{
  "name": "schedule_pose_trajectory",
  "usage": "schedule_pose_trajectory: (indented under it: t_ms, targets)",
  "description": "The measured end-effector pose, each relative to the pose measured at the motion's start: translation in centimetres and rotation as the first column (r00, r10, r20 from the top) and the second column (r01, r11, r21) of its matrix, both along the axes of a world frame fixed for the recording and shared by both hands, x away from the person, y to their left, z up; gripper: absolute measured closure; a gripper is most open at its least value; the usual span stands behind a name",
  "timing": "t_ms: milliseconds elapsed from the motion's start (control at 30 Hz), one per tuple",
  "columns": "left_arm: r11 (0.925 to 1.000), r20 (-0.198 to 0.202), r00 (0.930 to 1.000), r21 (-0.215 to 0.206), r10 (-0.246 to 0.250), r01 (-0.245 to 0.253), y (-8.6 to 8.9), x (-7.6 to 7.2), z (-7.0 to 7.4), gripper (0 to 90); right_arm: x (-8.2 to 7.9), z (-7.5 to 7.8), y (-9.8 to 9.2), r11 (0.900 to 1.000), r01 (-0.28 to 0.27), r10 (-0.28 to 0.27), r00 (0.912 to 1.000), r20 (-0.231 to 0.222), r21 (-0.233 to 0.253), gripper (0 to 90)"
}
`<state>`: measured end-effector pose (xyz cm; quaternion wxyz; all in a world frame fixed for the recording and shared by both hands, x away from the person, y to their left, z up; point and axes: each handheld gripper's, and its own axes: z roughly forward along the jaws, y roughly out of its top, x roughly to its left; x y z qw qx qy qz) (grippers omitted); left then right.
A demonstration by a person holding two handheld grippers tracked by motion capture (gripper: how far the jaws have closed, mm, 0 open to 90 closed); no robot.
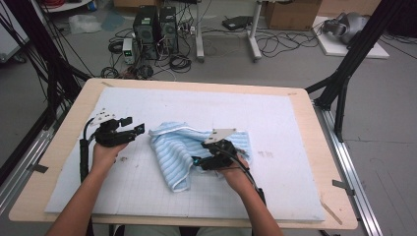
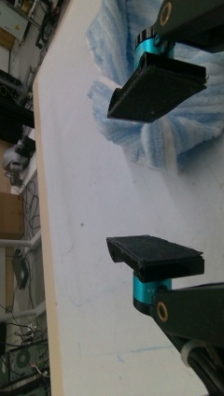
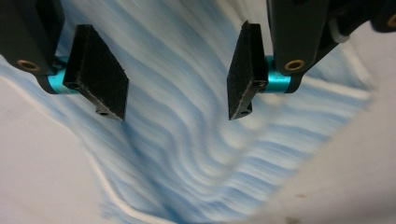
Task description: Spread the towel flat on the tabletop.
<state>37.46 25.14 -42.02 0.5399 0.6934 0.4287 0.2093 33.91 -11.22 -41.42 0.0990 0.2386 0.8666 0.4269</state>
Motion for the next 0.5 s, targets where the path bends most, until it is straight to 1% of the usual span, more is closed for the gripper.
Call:
schedule_pose_trajectory:
  t_ms: [100,133,167,200,233,300,333,367,400,433,500]
  targets:
    - [1.0,-0.01,0.9999,-0.005,0.006,-0.006,0.7,-0.5,-0.7,33.2,0.5,-0.6,2.3,0.999,-0.046,0.046,0.9988,-0.015,0.002,37.6]
    - [1.0,-0.01,0.9999,-0.005,0.006,-0.006,0.7,-0.5,-0.7,33.3,0.5,-0.6,2.3,0.999,-0.046,0.046,0.9988,-0.015,0.002,37.6]
    - [0.9999,-0.014,0.9998,-0.008,0.011,-0.011,0.8,-0.5,-0.9,33.3,0.8,-0.9,3.1,0.999,-0.053,0.052,0.9981,-0.032,-0.004,39.2]
    - [0.9999,-0.018,0.9998,-0.009,0.012,-0.012,0.9,-0.6,-1.0,33.4,1.3,-1.5,4.3,0.997,-0.076,0.074,0.9959,-0.052,-0.031,47.8]
    - [0.9999,-0.021,0.9997,-0.009,0.012,-0.012,1.0,-0.6,-1.0,33.4,1.3,-1.5,4.3,0.997,-0.076,0.074,0.9959,-0.052,-0.031,47.8]
    - [0.9998,-0.019,0.9997,-0.014,0.015,-0.015,1.0,-0.6,-1.0,33.6,1.8,-2.2,5.1,0.99,-0.101,0.094,0.9935,-0.064,-0.101,65.0]
    - [0.9998,-0.018,0.9997,-0.013,0.014,-0.015,1.1,-0.6,-1.0,33.8,2.0,-2.3,5.1,0.99,-0.105,0.098,0.9924,-0.074,-0.097,77.2]
    - [0.9998,-0.018,0.9997,-0.013,0.015,-0.015,1.1,-0.7,-1.0,33.9,2.0,-2.0,4.8,0.988,-0.095,0.091,0.995,-0.04,-0.118,82.6]
    - [0.9998,-0.018,0.9997,-0.014,0.017,-0.017,1.2,-0.7,-1.1,34.4,2.1,-1.5,3.8,0.99,-0.052,0.053,0.9986,0.005,-0.128,85.3]
    - [0.9996,-0.022,0.9995,-0.013,0.025,-0.025,1.3,-0.7,-1.2,34.5,2.1,-1.2,3.1,0.993,-0.019,0.02,0.9997,0.014,-0.115,85.5]
    - [0.9995,-0.024,0.9993,-0.014,0.027,-0.027,1.3,-0.7,-1.2,34.6,2.3,-0.5,1.3,0.995,0.044,-0.042,0.9988,0.024,-0.085,85.5]
